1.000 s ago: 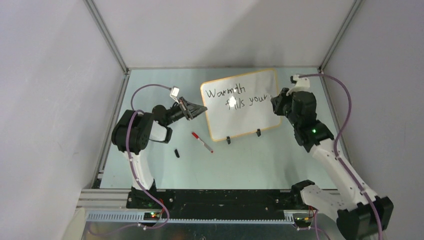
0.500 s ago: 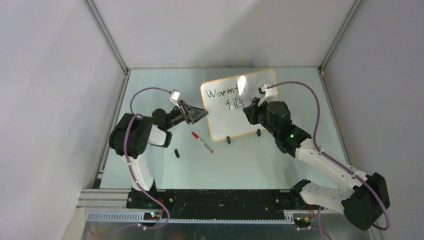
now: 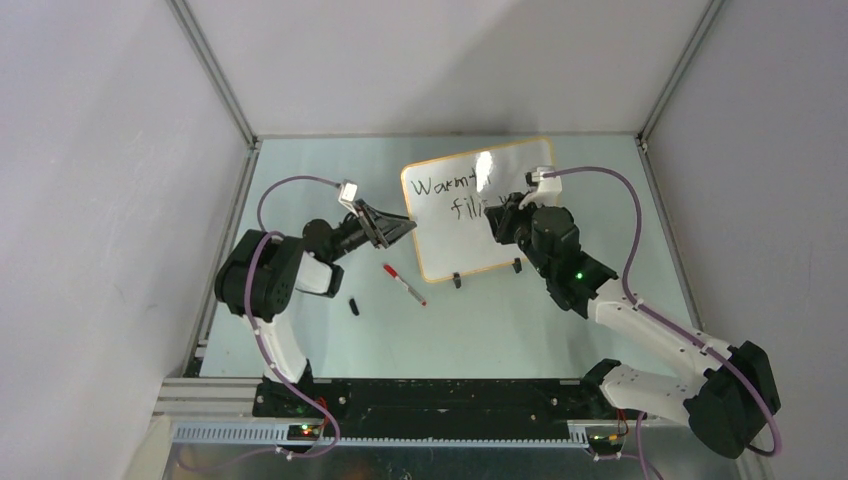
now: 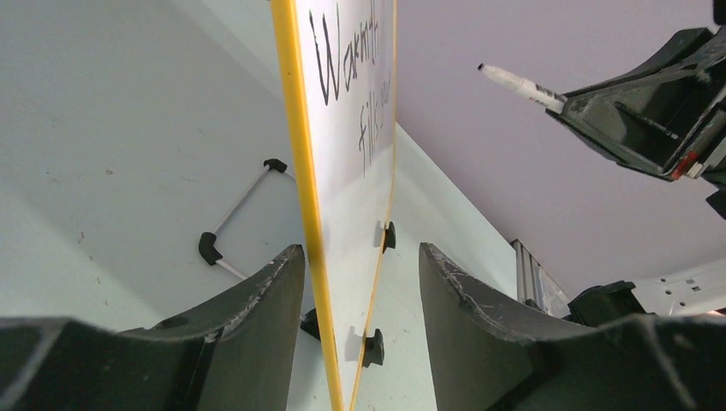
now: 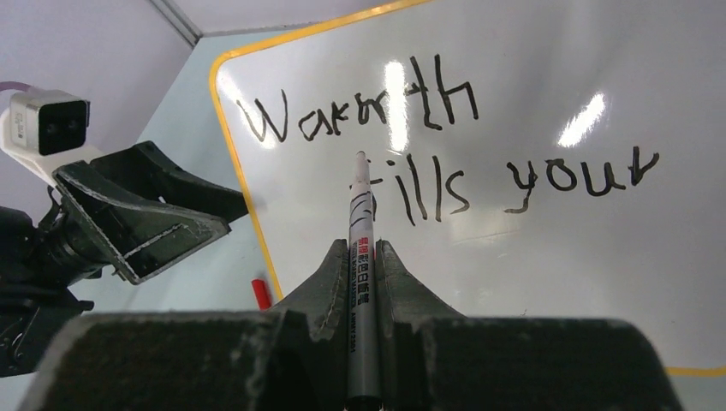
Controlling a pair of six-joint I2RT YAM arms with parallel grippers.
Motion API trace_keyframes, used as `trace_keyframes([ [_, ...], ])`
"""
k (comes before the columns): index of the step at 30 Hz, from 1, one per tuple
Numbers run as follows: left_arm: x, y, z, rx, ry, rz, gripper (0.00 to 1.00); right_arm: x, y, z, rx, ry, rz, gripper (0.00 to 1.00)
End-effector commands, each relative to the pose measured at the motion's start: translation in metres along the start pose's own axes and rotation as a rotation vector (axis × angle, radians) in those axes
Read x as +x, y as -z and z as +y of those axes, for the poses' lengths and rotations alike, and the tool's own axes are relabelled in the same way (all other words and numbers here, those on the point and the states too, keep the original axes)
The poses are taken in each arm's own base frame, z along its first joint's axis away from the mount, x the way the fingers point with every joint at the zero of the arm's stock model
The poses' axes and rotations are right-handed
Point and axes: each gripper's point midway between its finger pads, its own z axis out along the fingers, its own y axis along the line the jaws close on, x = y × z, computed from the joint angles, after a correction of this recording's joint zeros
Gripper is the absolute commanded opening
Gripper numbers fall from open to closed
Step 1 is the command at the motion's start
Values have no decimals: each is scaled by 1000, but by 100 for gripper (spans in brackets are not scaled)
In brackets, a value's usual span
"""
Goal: Write a sentence on the whiteboard
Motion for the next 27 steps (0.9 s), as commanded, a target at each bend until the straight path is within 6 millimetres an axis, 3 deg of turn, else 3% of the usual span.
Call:
trace_keyframes([
  [1, -12, 0, -11, 16, -70, -48, 56, -12, 2, 10, -51, -39, -60, 0],
  [3, -12, 0, -12, 14, -71, -50, 56, -6, 2, 17, -95, -14, -37, 0],
  [12, -13, -3, -9, 6, -60, -59, 54, 10, -4, 10, -66, 22, 9, 0],
  [20, -12, -5, -9, 20, -56, -47, 52, 2, 3, -1, -1, 7, -10, 0],
  [27, -8, -9, -5, 22, -22, -25, 40, 8, 4, -7, 35, 6, 3, 0],
])
